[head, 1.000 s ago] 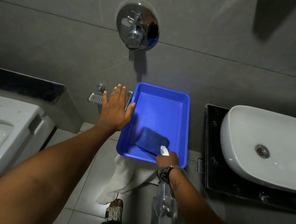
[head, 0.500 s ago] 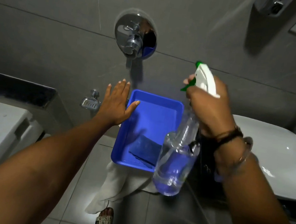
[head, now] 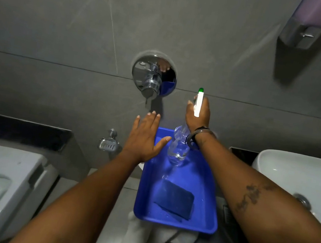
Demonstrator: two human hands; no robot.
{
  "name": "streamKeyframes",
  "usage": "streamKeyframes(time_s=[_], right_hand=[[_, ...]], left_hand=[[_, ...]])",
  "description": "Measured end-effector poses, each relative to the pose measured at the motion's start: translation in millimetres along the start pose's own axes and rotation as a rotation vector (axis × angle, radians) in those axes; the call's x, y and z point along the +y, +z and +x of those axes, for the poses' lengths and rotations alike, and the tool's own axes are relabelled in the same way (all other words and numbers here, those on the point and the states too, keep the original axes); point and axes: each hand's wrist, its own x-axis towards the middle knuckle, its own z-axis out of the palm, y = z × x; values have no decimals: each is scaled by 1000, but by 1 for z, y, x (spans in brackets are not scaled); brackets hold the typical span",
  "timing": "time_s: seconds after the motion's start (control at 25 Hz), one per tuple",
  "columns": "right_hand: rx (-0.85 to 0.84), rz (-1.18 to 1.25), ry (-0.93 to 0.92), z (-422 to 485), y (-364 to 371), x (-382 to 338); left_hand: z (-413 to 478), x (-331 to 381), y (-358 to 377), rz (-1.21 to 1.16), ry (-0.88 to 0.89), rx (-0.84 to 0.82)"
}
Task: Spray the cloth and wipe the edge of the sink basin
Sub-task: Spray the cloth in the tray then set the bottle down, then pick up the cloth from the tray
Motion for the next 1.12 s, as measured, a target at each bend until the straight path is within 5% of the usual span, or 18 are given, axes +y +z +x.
streamKeyframes(time_s=[0.4, 0.76, 0.96, 1.12], right_hand=[[63, 5, 68, 13, 35, 51], [-225, -148, 171, 23, 27, 63], [-390, -440, 253, -39, -10, 122], [-716, -618, 359, -107, -30, 180]], left_hand=[[24, 0, 29, -90, -34, -42], [13, 7, 56, -225, -177, -52], [-20, 17, 71, -446, -493, -3], [-58, 25, 112, -636, -693, -128]])
